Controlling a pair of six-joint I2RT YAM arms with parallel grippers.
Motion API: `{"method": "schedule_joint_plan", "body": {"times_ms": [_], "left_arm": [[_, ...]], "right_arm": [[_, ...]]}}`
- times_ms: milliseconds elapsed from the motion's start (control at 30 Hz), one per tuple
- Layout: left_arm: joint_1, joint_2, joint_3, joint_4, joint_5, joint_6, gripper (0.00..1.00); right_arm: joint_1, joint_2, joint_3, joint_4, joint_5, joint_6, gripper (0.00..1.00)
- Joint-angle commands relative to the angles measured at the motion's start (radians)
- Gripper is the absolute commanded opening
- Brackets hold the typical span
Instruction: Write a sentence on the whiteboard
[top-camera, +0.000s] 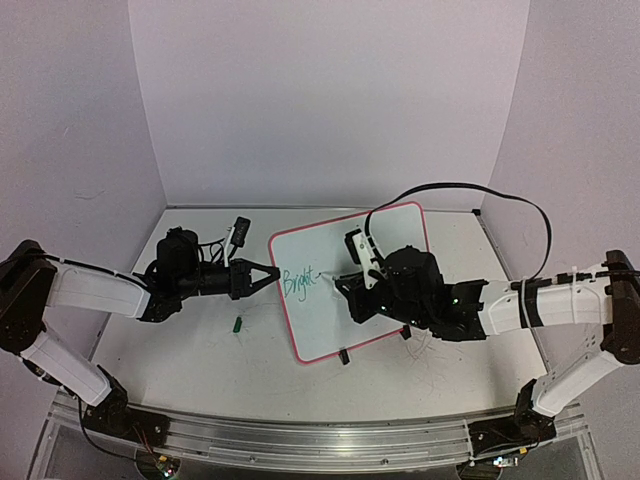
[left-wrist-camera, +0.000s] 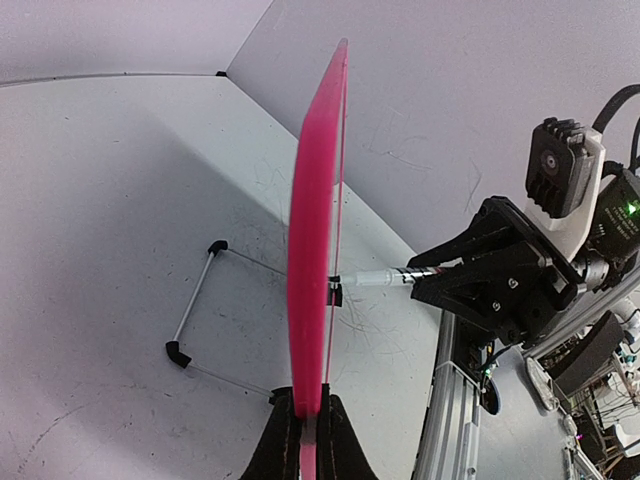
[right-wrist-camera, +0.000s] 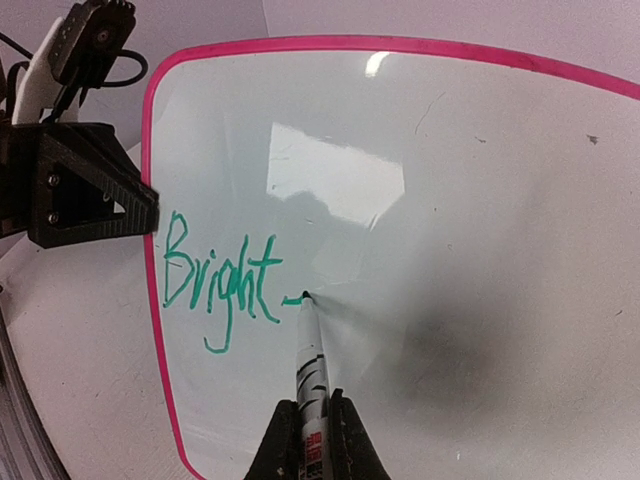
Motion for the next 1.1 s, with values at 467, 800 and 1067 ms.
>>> {"method": "schedule_joint_plan", "body": {"times_ms": [467,800,1067], "left_arm": [[0.0,-0.036,0.027,0.01,0.007,0.02,0.0],[-0.002,-0.038,0.026,0.01,0.004,0.022,0.0],[0.0,-0.037,0.027,0.009,0.006,0.021,0.0]], "right_arm": [[-0.01,0.034,0.045,0.035,-0.004,-0.02,0.0],[-0.011,0.021,0.025,0.004,-0.035,-0.004,0.0],[-0.011,0.012,0.006,-0.008,-0.049,0.008,0.0]]}}
